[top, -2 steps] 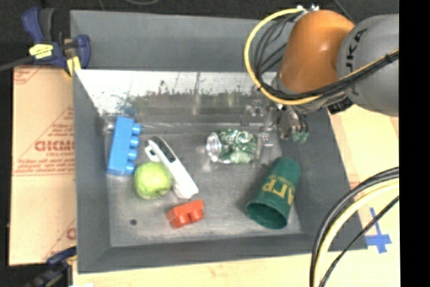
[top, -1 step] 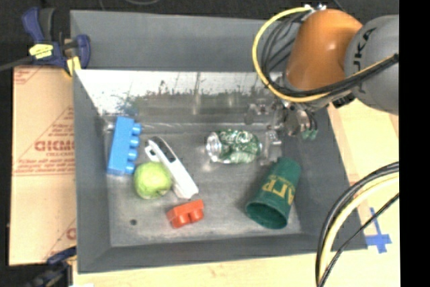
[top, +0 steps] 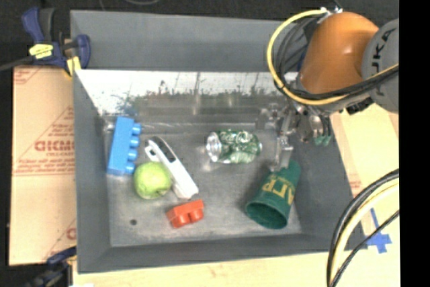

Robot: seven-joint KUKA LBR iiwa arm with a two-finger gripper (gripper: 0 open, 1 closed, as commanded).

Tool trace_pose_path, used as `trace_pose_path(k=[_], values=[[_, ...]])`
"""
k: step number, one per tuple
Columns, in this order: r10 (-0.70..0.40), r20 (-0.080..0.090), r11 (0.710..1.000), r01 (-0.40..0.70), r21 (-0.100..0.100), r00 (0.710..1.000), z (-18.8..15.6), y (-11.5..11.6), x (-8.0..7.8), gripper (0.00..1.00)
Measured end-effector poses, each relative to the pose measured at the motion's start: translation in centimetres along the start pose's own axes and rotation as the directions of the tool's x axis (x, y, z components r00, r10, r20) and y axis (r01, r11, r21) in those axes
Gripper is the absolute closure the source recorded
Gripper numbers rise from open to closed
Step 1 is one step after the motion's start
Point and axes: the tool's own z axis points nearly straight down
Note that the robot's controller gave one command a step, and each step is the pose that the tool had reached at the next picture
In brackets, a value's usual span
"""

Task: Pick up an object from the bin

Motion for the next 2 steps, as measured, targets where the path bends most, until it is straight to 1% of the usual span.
trace_pose_path(k=[1,2], values=[[0.269,0.008,0.963,-0.269,-0.001,0.963,0.7,-1.1,-0.6,0.00],[0.156,0.005,0.988,-0.156,0.001,0.988,2.8,-2.2,2.4,0.00]])
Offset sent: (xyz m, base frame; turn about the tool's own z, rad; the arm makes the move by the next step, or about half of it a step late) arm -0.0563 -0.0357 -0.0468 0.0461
